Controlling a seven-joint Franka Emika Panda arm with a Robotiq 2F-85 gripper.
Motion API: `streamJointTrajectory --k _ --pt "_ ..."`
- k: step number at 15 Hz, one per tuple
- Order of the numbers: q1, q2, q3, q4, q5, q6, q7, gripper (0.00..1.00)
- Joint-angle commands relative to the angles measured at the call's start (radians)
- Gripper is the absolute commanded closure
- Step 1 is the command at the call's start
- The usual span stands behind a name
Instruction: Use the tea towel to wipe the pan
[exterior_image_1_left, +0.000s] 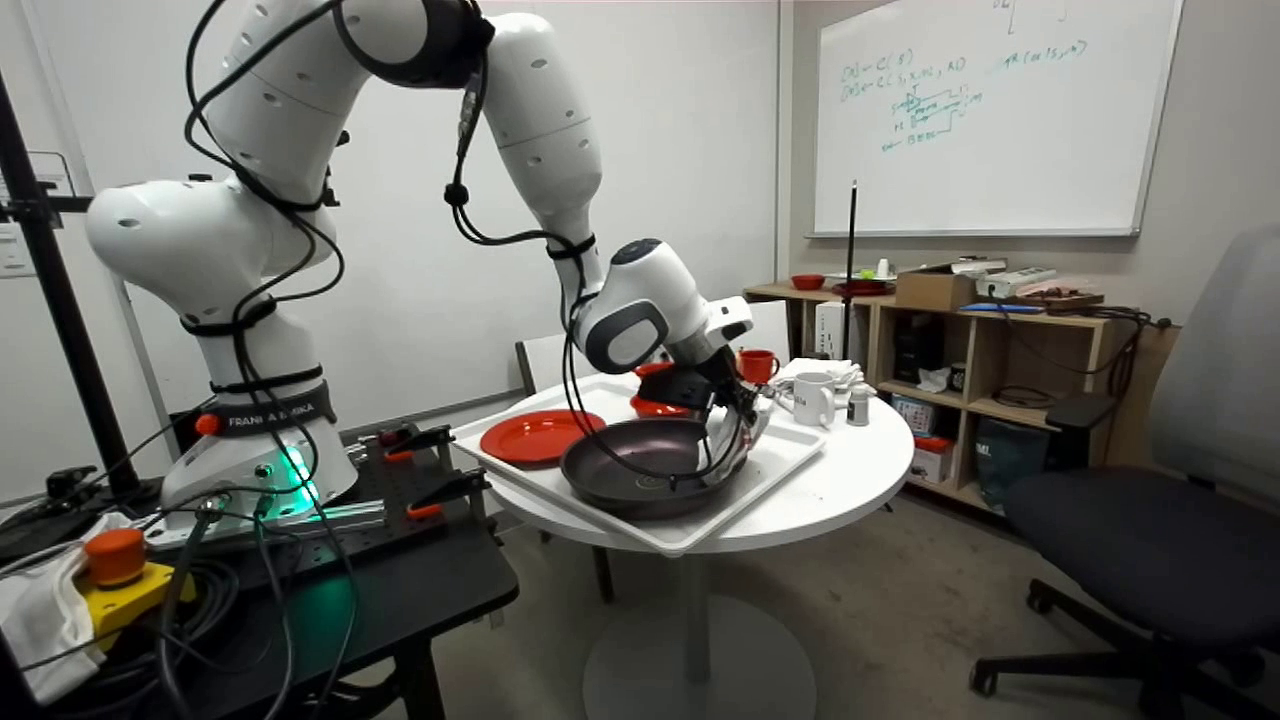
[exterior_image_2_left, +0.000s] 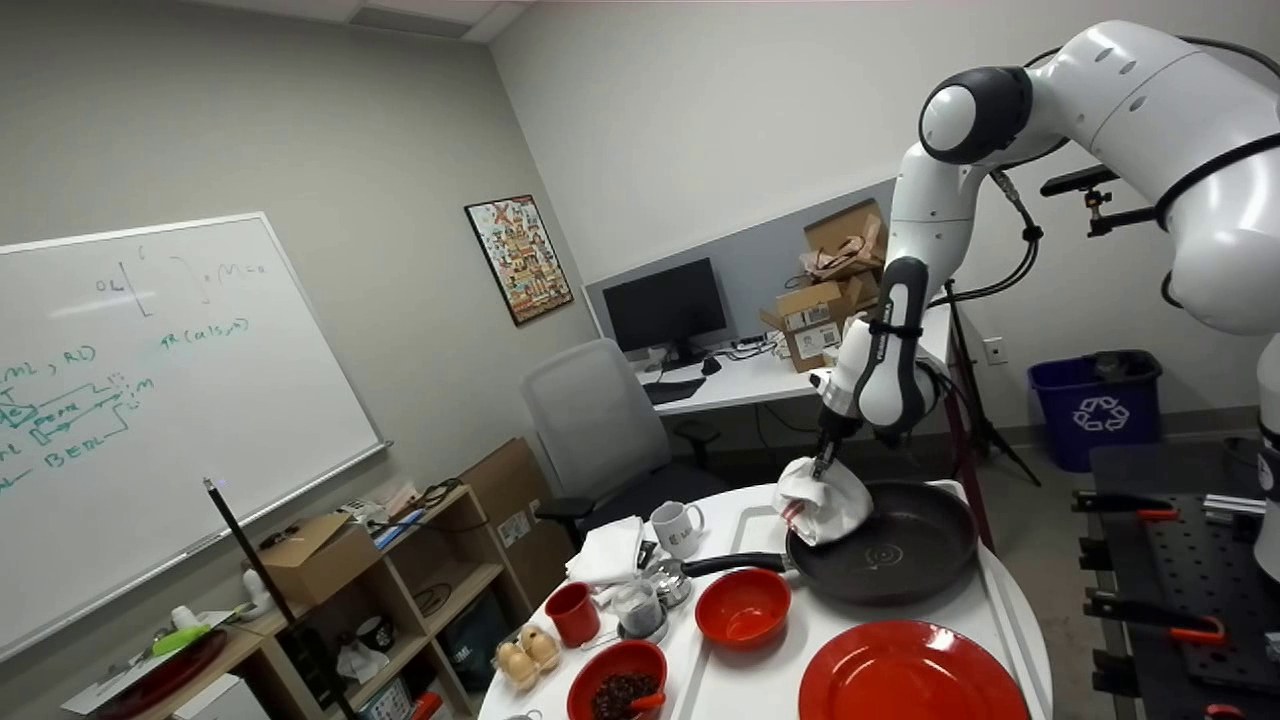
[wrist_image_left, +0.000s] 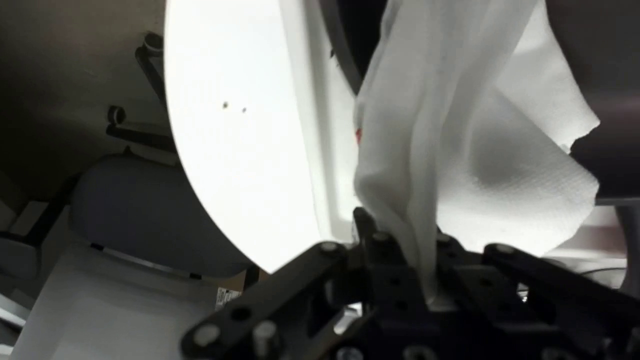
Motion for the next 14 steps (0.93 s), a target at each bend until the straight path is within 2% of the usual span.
streamJointTrajectory --k 1,6,14 --pt "0.06 -0.019 -0.059 -0.075 -0.044 -0.033 0.112 0.95" --pt "0.13 -0.028 -0.101 -0.11 -0.007 -0.085 0.17 0.95" --pt "0.337 -0.082 -0.268 -0.135 0.048 -0.08 0.224 0.95"
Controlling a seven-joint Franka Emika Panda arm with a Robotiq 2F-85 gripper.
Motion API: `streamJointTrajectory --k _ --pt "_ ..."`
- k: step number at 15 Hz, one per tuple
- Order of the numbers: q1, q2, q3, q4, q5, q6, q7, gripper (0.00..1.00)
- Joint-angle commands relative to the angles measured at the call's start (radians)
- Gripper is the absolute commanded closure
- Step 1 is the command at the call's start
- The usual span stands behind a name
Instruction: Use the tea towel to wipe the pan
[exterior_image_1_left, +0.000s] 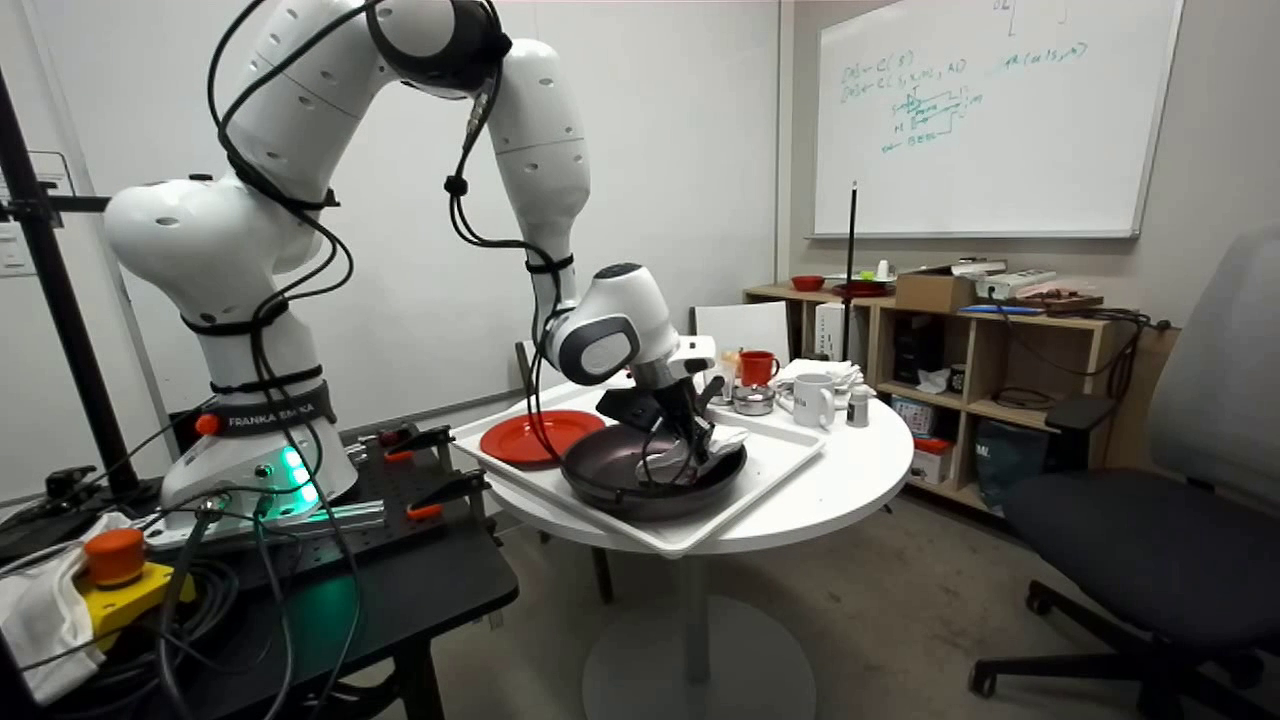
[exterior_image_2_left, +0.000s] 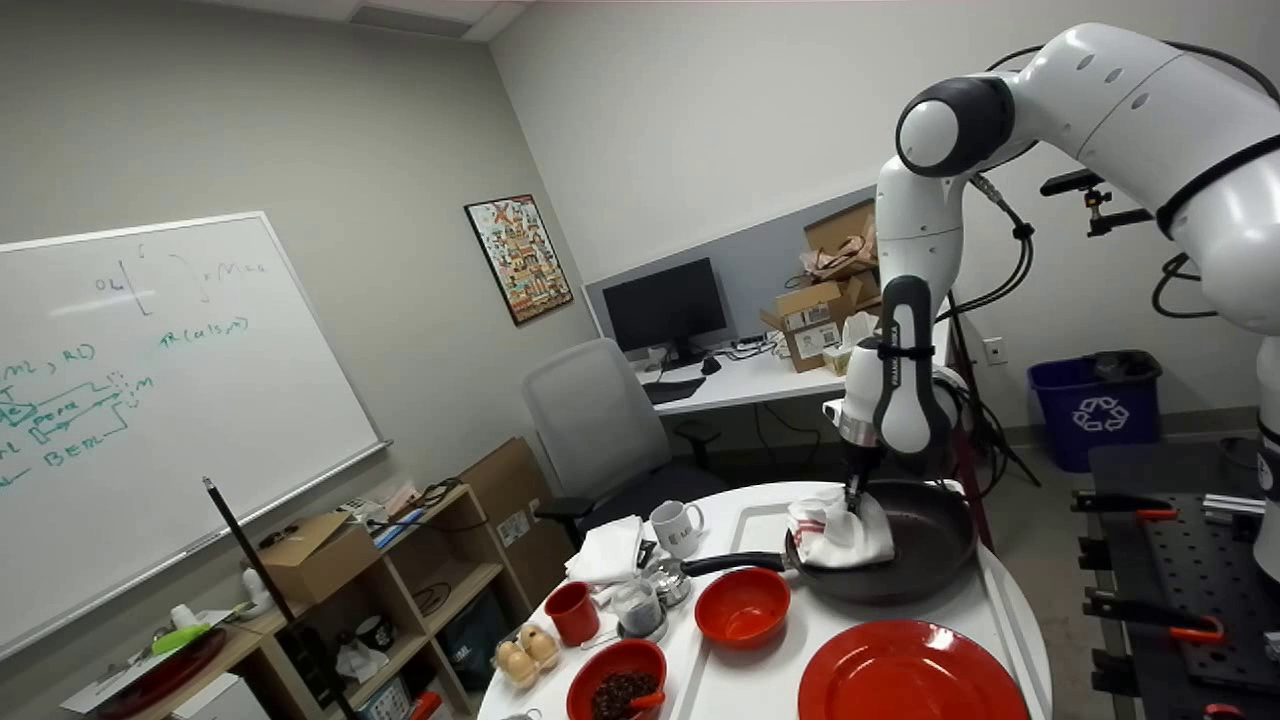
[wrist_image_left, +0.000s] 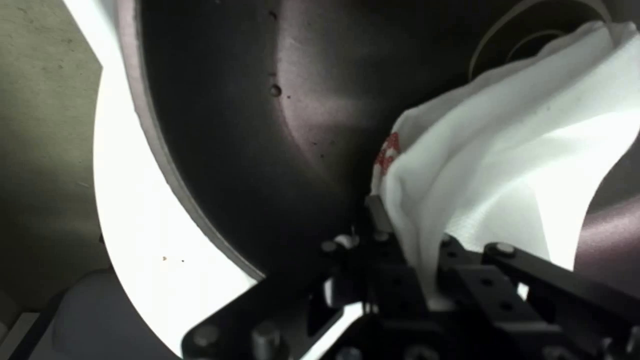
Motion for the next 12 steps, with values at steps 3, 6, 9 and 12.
streamJointTrajectory --k 3,6,9,12 --pt "0.139 -0.071 -0.093 -0.051 0.034 -0.026 0.029 0.95" --pt "0.193 -0.083 -0.126 -0.056 0.052 -0.057 0.033 0.95" --pt "0.292 -0.097 -0.201 -0.03 0.11 -0.199 0.049 0.95" --pt "0.363 -0.105 -0.257 -0.011 0.137 -0.322 0.064 0.95"
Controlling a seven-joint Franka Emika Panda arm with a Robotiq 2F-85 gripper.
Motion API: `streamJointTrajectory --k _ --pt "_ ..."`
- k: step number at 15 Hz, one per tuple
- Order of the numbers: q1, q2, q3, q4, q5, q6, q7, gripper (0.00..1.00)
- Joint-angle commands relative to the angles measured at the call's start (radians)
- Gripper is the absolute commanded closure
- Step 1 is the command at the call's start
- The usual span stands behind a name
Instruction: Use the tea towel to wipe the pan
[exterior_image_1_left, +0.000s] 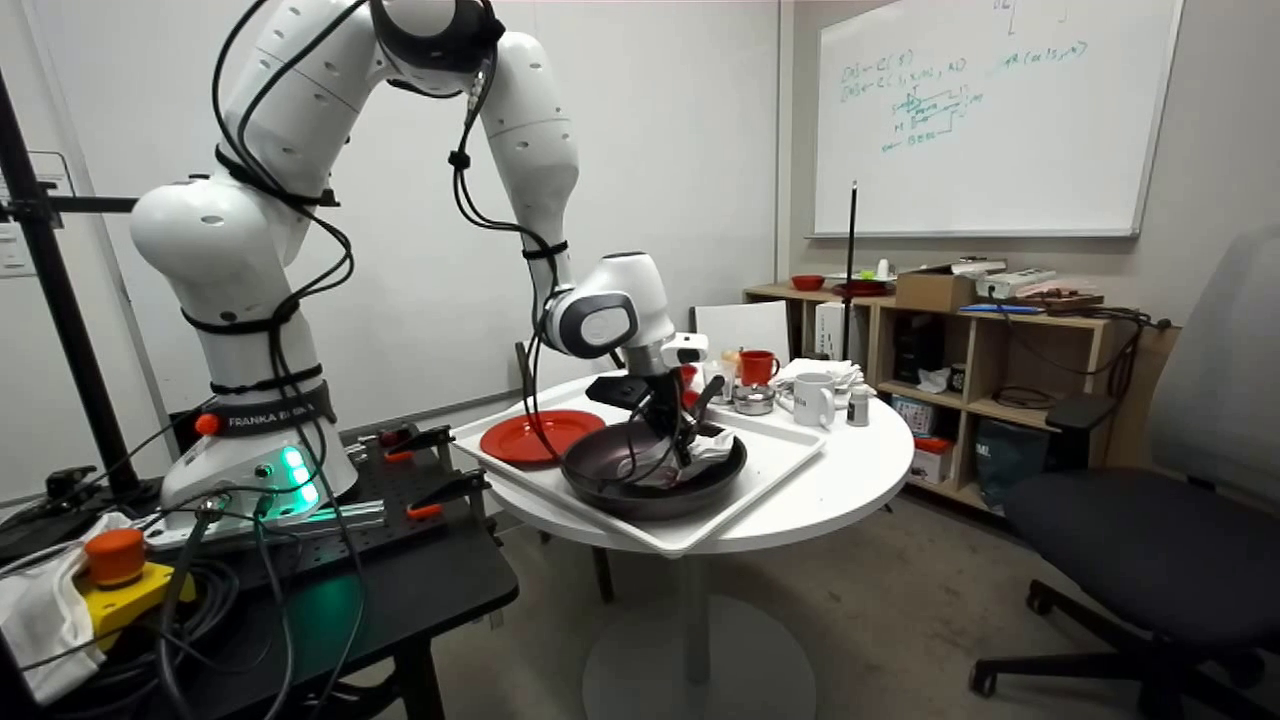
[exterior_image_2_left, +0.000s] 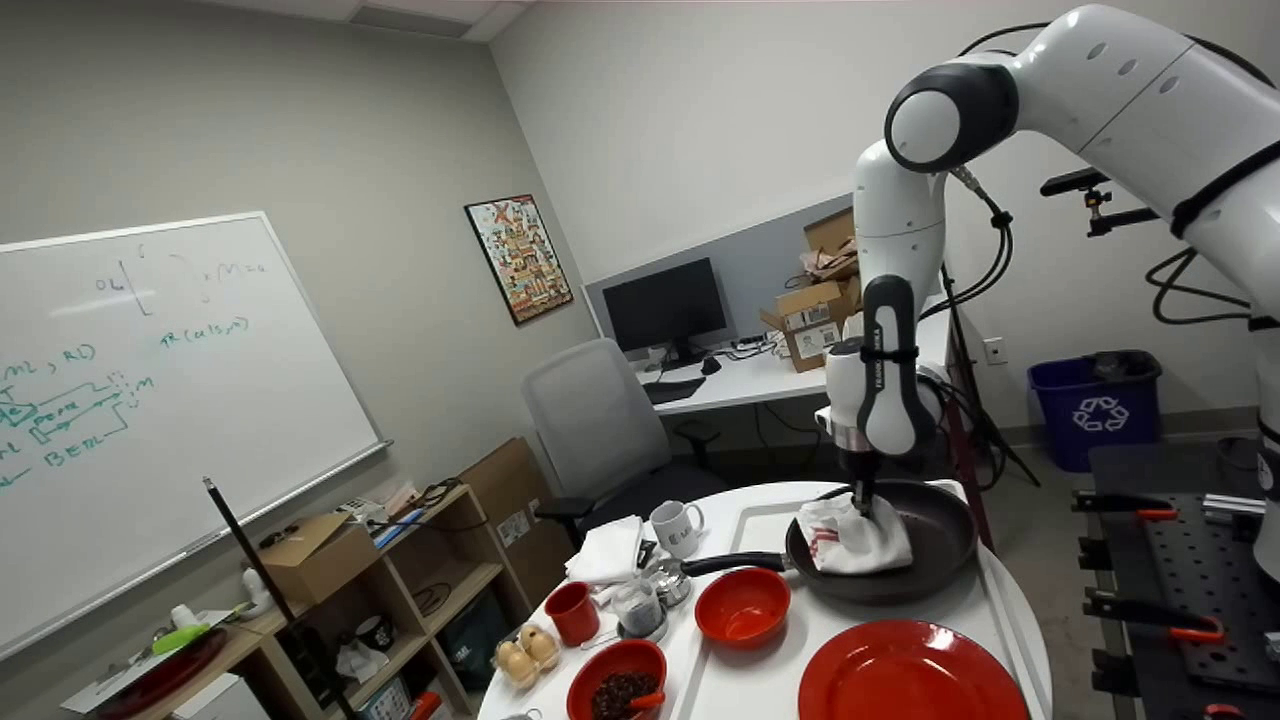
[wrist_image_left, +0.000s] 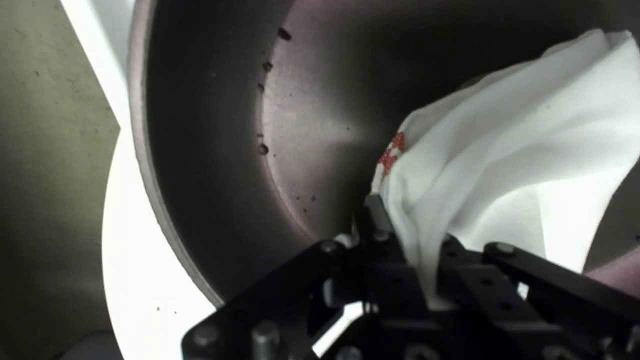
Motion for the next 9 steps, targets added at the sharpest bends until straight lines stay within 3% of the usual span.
streamJointTrajectory --k 1,9 --pt "0.094 -0.03 -0.07 0.009 0.033 -0.129 0.033 0.95" --pt "0.126 -0.005 -0.07 0.08 0.059 -0.237 0.086 0.95"
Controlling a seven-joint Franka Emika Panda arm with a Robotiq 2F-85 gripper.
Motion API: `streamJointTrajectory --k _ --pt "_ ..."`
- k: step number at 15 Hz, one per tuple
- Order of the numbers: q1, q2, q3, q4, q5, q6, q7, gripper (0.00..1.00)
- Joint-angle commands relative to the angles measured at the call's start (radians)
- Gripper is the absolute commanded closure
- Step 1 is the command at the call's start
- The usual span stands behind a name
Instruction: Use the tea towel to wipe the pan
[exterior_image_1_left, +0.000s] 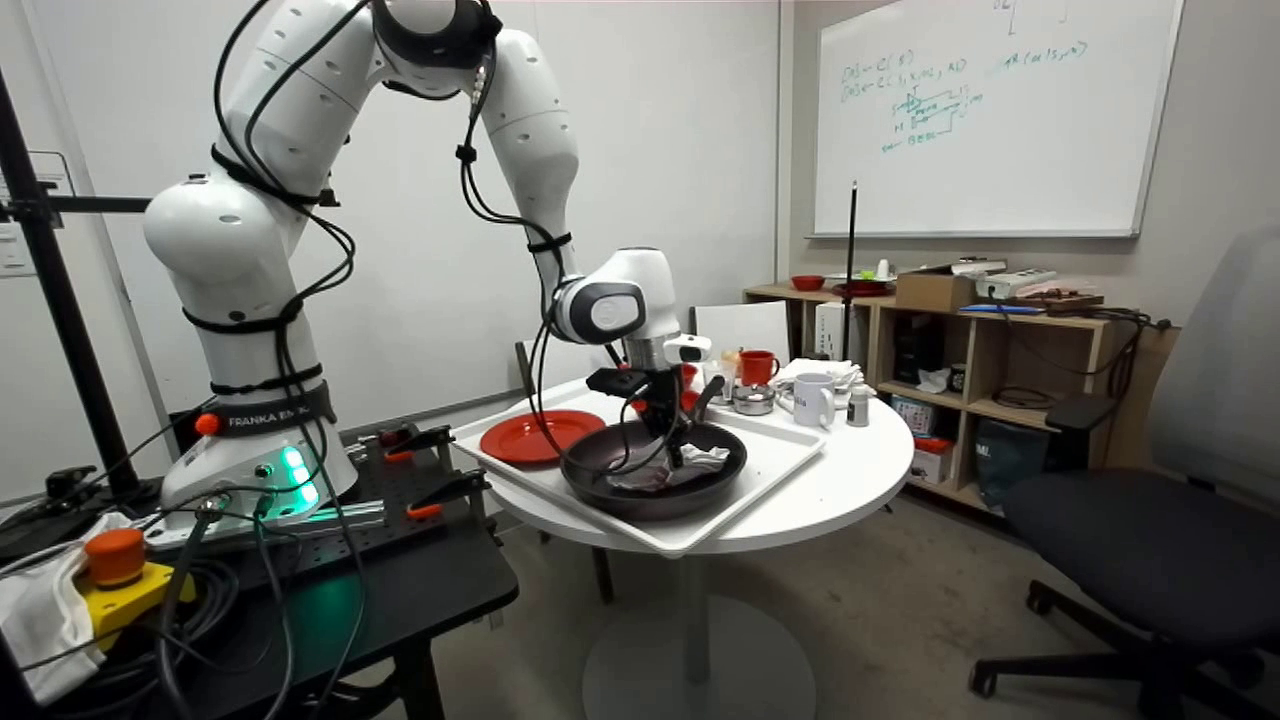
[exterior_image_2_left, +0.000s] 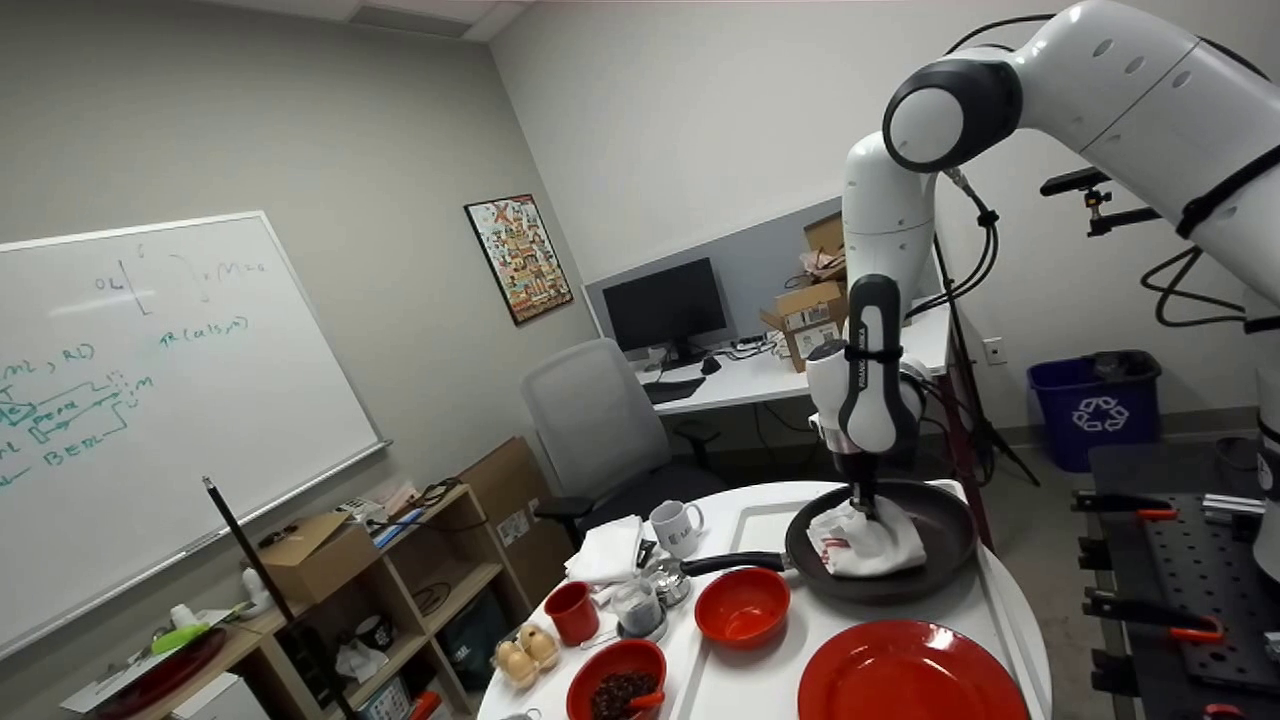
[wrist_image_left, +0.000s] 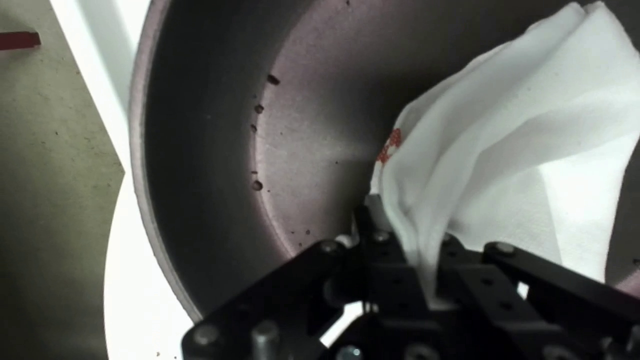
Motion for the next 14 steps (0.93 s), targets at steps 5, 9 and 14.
streamJointTrajectory --k 5,9,14 --pt "0.032 0.029 0.009 0.076 0.033 -0.082 0.046 0.95" --pt "0.058 0.055 0.013 0.107 0.035 -0.112 0.074 0.95" --pt "0.09 0.08 0.019 0.122 0.031 -0.12 0.094 0.95"
